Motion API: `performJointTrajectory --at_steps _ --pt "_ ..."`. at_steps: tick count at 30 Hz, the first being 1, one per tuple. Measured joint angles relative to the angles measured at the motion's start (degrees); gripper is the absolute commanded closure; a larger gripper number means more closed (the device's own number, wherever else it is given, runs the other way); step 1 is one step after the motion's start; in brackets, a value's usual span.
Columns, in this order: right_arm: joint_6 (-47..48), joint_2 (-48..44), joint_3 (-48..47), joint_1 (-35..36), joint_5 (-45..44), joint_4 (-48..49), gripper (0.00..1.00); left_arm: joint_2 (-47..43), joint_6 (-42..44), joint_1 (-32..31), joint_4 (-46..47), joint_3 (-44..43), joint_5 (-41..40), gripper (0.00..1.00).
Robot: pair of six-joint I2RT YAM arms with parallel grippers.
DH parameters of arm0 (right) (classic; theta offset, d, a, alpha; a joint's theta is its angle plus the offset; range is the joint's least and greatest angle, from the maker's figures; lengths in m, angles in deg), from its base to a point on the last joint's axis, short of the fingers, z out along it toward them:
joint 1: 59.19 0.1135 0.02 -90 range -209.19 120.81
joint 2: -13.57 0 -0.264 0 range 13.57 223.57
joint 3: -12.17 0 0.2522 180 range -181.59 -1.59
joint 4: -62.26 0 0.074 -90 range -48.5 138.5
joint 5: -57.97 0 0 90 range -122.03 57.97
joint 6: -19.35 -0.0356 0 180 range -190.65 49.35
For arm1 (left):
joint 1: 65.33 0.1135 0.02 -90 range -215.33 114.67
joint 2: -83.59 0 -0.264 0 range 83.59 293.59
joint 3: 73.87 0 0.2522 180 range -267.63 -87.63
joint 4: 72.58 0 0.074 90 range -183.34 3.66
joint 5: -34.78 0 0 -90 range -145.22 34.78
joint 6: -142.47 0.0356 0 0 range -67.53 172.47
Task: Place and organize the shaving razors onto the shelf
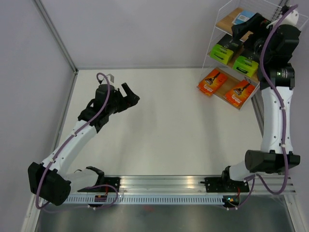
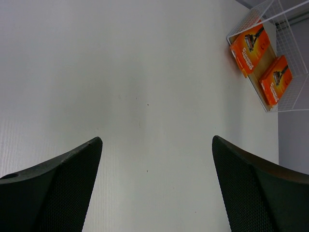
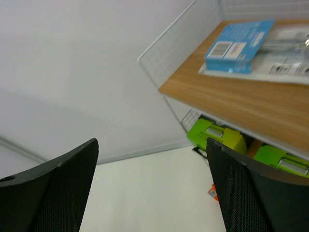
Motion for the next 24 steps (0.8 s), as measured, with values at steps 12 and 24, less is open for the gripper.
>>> performJointTrajectory --at_steps 12,24 --pt "2.32 -26.51 44.5 1.66 16.98 16.39 0.02 -12.63 2.99 2.49 -1.33 1.97 4.61 0.0" --pt "-0.46 -50.31 66.51 3.96 21.49 19.91 0.02 -28.13 5.03 2.49 1.44 14.4 -2.82 0.0"
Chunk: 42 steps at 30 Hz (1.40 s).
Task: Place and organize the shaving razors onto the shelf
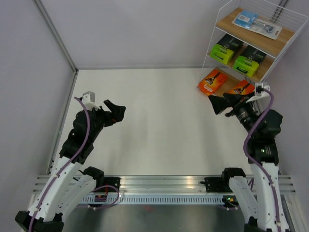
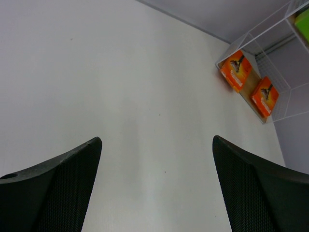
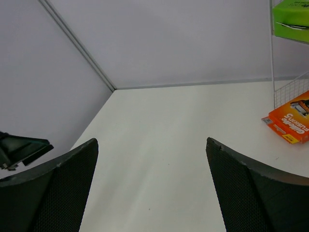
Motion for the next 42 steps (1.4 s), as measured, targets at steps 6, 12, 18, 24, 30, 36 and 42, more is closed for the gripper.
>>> performJointTrajectory --at_steps 6,12,18,24,30,36,42 --pt "-2.62 -16.37 6.51 0.0 -0.13 -0.98 0.02 2.25 2.67 0.0 3.3 3.3 -1.64 0.0" --pt "-2.49 -25.68 10.71 0.0 -0.79 -5.14 0.02 4.66 5.44 0.0 5.66 3.28 -1.81 0.0" --pt "-0.81 -27.02 15.13 1.64 -1.9 -8.46 0.02 2.84 5.6 0.0 6.8 3.58 -2.25 0.0" --pt "2.27 -28.09 17.64 11.3 -3.39 -12.31 0.02 -0.61 6.54 0.0 7.61 5.97 -3.02 0.0" --pt "3.41 -31.06 18.8 14.14 -6.43 -14.93 0.02 -8.0 6.69 0.0 8.0 10.54 -2.78 0.0" --pt "1.6 -36.94 25.05 14.16 -10.51 -15.74 0.02 -16.35 5.4 0.0 8.35 18.25 -4.07 0.0" --pt "-1.25 -37.24 30.91 14.16 -11.8 -15.37 0.02 -26.64 1.18 0.0 8.68 24.06 -5.84 0.0"
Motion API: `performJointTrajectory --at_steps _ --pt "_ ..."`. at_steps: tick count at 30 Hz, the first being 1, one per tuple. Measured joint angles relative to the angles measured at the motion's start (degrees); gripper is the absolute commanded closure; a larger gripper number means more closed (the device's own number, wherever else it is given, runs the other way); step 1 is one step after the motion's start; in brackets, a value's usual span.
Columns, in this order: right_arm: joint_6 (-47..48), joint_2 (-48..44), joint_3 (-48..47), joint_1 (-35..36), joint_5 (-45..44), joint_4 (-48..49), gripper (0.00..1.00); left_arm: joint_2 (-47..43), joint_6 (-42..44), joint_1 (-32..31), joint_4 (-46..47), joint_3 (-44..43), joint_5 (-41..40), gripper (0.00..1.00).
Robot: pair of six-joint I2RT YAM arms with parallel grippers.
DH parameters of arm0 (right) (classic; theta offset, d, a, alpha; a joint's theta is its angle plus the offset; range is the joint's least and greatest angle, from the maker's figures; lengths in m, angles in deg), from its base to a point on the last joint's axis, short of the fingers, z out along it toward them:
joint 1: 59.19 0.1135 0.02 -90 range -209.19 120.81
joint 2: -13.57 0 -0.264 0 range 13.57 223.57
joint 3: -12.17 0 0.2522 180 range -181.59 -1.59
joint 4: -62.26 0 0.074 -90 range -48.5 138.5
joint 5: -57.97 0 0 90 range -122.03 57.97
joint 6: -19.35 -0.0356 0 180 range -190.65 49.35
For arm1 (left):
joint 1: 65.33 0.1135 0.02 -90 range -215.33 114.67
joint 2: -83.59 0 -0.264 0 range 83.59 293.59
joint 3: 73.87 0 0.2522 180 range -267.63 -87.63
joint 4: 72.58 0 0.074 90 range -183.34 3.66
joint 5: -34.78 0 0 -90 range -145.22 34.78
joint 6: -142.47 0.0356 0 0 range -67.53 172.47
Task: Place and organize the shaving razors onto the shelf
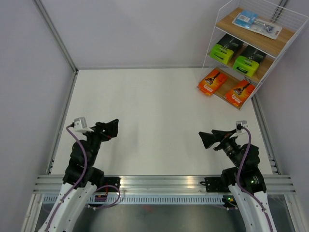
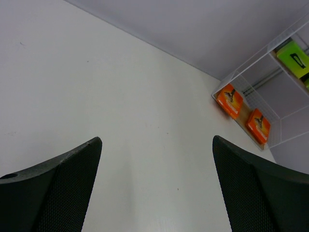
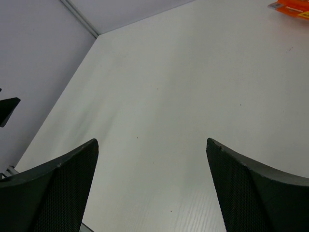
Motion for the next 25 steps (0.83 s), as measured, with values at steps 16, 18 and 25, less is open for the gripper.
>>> performJointTrajectory --at_steps 16,18,25 --pt "-3.98 -0.15 2.54 0.0 -2.86 3.48 0.02 -11.54 -11.1 0.0 -2.1 8.46 -4.48 0.01" --pt "-4.0 -0.15 2.54 0.0 -2.89 3.48 0.02 -11.54 -11.91 0.0 -2.45 8.85 -4.55 0.01" --pt "-4.0 -0.15 2.54 0.0 -2.89 3.48 0.02 -11.54 -13.51 0.0 -2.89 9.9 -4.52 0.0"
